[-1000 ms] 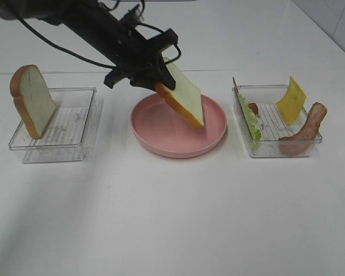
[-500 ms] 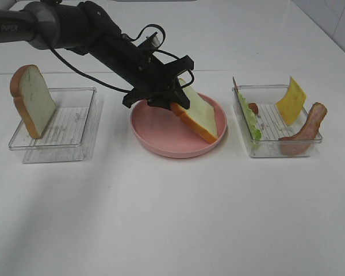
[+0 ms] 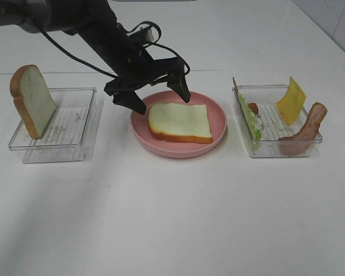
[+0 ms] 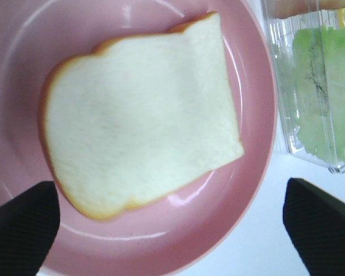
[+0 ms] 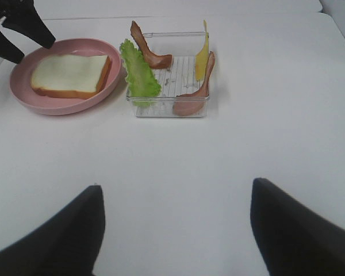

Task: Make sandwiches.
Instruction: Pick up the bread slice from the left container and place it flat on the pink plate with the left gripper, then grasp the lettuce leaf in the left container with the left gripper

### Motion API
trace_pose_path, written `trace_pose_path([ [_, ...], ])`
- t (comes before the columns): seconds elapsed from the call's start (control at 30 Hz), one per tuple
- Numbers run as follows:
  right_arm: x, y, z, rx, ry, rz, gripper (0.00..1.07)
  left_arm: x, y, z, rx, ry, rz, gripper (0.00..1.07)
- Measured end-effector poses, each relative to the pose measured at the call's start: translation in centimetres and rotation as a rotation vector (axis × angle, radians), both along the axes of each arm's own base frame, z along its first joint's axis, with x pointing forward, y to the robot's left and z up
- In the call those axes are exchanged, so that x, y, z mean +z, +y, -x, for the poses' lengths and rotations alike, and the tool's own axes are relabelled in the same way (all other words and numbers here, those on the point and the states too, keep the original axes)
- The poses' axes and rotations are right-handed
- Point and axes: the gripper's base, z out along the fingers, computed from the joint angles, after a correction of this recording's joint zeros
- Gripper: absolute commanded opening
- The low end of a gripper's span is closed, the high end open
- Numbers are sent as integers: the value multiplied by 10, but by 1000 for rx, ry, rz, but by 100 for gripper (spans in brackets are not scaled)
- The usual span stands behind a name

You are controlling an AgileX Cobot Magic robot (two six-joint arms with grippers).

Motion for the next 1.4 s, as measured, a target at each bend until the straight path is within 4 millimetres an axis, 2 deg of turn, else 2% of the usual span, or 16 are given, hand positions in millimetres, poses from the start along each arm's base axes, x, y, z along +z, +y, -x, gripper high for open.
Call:
trace_pose_path([
  [0.4, 0, 0, 0, 0, 0, 0, 70, 91, 53, 25, -40, -100, -363, 102],
  [0.57, 0, 0, 0, 0, 0, 0, 70, 133, 115, 20, 55, -192, -391, 102],
  [0.6, 0, 0, 0, 0, 0, 0, 70, 150, 151, 19, 111, -227, -408, 102],
  [0.63, 0, 0, 0, 0, 0, 0, 70, 150, 151, 19, 111, -227, -408, 102],
  [0.7, 0, 0, 0, 0, 0, 0, 70, 170, 204, 22, 201, -261, -431, 102],
  [0.73, 0, 0, 0, 0, 0, 0, 70, 170, 204, 22, 201, -261, -431, 102],
  [0.8, 0, 0, 0, 0, 0, 0, 70, 182, 238, 32, 242, -280, -431, 102],
  [0.9, 0, 0, 0, 0, 0, 0, 70, 187, 243, 44, 243, -276, -414, 102],
  [1.07, 0, 0, 0, 0, 0, 0, 70, 185, 239, 111, 225, -223, -413, 102],
  [1.1, 0, 0, 0, 0, 0, 0, 70, 185, 239, 111, 225, -223, -413, 102],
  [1.13, 0, 0, 0, 0, 0, 0, 70, 189, 238, 144, 236, -253, -414, 102],
  [1.2, 0, 0, 0, 0, 0, 0, 70, 189, 237, 163, 241, -268, -413, 102],
  [1.27, 0, 0, 0, 0, 0, 0, 70, 180, 235, 217, 254, -302, -411, 102],
  [1.3, 0, 0, 0, 0, 0, 0, 70, 180, 235, 217, 254, -302, -411, 102],
  [1.37, 0, 0, 0, 0, 0, 0, 70, 169, 233, 269, 268, -353, -407, 102],
  [1.4, 0, 0, 0, 0, 0, 0, 70, 169, 233, 269, 268, -353, -407, 102],
])
